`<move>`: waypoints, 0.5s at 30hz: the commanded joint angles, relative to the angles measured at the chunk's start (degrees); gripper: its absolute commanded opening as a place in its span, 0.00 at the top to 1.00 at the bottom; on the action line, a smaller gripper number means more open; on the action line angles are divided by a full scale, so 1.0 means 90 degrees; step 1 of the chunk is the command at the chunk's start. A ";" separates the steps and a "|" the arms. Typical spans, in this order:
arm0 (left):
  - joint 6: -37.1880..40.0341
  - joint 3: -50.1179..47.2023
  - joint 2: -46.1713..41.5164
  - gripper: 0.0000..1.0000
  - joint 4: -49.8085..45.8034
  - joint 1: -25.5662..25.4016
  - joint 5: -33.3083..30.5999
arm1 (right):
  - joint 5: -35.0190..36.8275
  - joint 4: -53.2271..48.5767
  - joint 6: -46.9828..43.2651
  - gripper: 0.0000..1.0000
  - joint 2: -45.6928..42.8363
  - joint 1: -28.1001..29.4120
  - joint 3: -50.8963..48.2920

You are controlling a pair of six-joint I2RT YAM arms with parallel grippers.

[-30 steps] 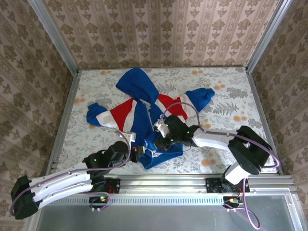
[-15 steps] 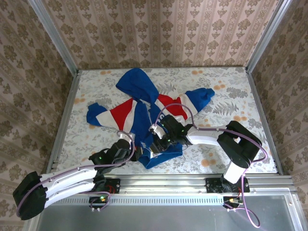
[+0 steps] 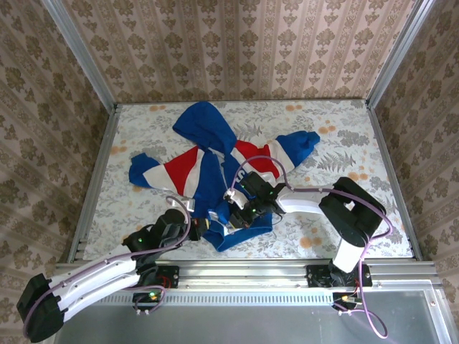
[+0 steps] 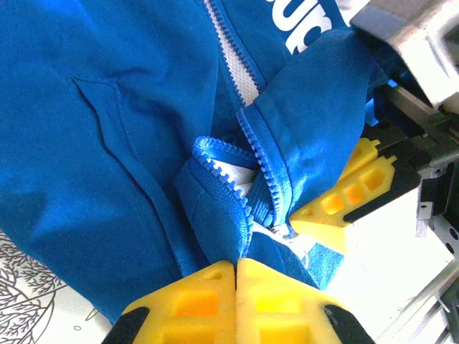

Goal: Zip up the jacket

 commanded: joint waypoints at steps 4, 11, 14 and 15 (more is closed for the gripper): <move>0.0640 0.0408 -0.0141 1.00 -0.0293 0.0073 0.0284 | -0.0345 0.0618 0.0174 1.00 -0.0854 -0.0034 -0.0387; 0.1531 0.0994 -0.0313 1.00 -0.0012 0.0092 0.0711 | -0.0468 0.0618 0.0391 1.00 -0.2422 -0.0260 -0.0815; 0.1835 0.1086 -0.0308 1.00 0.0435 0.0103 0.0964 | -0.0753 0.0717 0.0546 1.00 -0.2846 -0.0464 -0.0926; 0.1900 0.1091 -0.0313 1.00 0.0610 0.0103 0.1043 | -0.0859 0.0770 0.0596 1.00 -0.2941 -0.0543 -0.0952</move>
